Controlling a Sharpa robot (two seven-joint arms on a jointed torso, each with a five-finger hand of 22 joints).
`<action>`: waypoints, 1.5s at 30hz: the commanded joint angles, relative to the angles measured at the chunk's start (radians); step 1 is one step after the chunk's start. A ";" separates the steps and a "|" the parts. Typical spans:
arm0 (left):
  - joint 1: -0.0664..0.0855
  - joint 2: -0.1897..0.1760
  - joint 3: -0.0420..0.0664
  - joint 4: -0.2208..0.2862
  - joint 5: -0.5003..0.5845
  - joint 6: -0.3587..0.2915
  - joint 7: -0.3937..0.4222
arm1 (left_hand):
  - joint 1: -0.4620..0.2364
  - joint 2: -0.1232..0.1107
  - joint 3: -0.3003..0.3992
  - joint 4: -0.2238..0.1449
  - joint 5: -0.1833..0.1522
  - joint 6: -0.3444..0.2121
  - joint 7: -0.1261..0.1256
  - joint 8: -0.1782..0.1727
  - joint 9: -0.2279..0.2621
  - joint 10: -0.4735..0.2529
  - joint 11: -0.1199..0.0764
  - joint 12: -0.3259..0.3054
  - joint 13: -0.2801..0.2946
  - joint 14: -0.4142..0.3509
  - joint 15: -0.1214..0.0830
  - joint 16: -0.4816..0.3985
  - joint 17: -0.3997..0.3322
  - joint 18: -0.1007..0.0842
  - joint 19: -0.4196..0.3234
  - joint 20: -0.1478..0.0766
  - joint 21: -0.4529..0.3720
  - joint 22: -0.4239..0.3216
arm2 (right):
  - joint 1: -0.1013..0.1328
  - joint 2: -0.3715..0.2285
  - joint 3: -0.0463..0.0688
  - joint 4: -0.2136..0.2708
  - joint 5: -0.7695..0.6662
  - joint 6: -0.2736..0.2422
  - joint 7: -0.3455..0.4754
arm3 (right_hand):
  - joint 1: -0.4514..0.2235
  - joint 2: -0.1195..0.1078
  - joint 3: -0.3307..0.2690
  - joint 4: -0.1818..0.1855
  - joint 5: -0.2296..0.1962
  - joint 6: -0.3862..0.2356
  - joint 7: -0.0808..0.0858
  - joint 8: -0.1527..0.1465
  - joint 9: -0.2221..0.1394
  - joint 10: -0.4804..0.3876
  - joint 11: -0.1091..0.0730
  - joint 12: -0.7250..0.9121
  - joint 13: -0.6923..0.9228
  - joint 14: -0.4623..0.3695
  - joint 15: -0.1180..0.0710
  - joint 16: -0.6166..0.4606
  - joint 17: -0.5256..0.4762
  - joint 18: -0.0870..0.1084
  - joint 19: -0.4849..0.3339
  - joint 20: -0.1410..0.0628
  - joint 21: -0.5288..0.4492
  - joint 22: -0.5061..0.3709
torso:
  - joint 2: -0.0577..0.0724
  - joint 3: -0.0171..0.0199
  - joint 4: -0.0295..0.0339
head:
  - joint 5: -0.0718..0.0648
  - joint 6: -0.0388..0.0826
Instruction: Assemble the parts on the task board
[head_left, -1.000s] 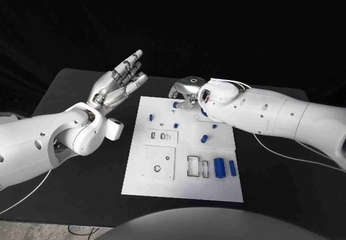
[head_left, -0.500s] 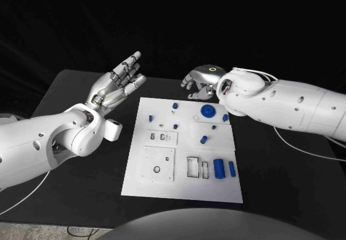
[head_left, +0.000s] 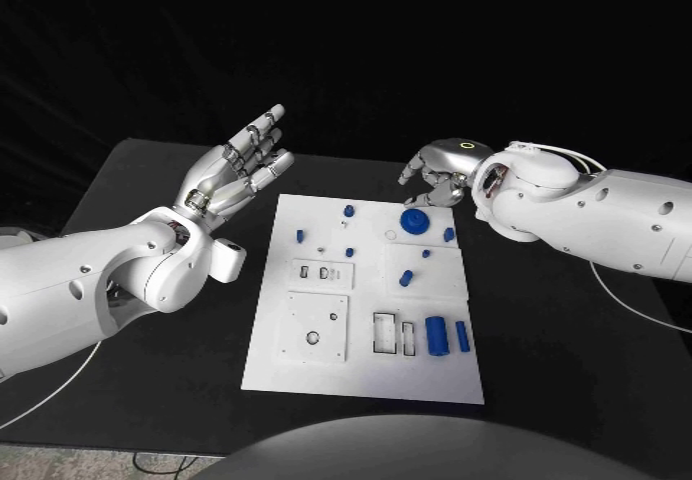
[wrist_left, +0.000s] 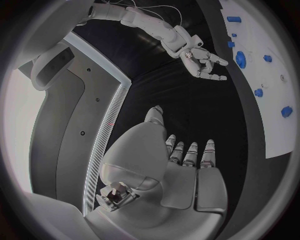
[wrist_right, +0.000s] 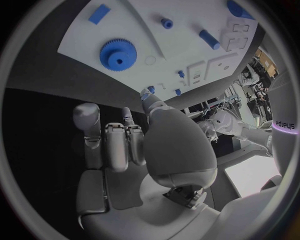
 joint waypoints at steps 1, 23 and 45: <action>0.000 0.002 -0.002 -0.001 0.002 0.026 0.005 | 0.009 0.000 0.008 0.000 0.007 -0.002 0.007 0.003 0.000 0.002 0.008 -0.004 -0.001 0.001 0.008 -0.004 -0.002 0.009 -0.002 0.007 0.005 0.001 | -0.013 -0.008 0.001 -0.004 0.002 0.038 -0.037 | -0.025 0.004 -0.014 0.016 -0.003 -0.006 0.002 -0.004 0.003 0.118 0.000 0.057 0.273 0.085 0.002 0.083 0.222 -0.023 0.041 -0.005 0.081 0.091 | 0.000 0.0005 0.0014 | 0.001 -0.001; 0.000 0.003 -0.007 -0.004 0.002 0.038 -0.004 | 0.012 0.001 0.010 -0.001 0.010 -0.004 0.006 0.002 0.000 0.002 0.011 -0.004 -0.001 0.001 0.014 -0.004 -0.002 0.009 -0.001 0.010 0.005 0.001 | -0.054 -0.020 0.000 -0.025 -0.017 0.047 -0.035 | -0.019 0.017 -0.018 0.003 0.053 -0.032 0.010 -0.005 -0.004 0.118 0.003 0.057 0.273 0.110 0.003 0.117 0.279 -0.038 0.087 -0.005 0.175 0.202 | -0.001 -0.0019 0.0005 | -0.001 -0.001; -0.001 0.005 -0.007 -0.008 0.002 0.050 -0.007 | 0.017 0.001 0.012 -0.002 0.013 -0.006 0.006 0.001 0.000 0.002 0.014 -0.004 -0.001 0.001 0.020 -0.004 -0.002 0.010 0.000 0.013 0.007 0.002 | -0.099 0.032 0.000 -0.102 -0.027 0.027 -0.019 | 0.012 0.015 0.004 -0.035 0.137 0.022 0.008 0.022 0.019 0.118 0.002 0.057 0.273 0.108 0.002 0.114 0.274 -0.036 0.078 -0.003 0.171 0.213 | 0.000 -0.0013 0.0009 | 0.000 -0.001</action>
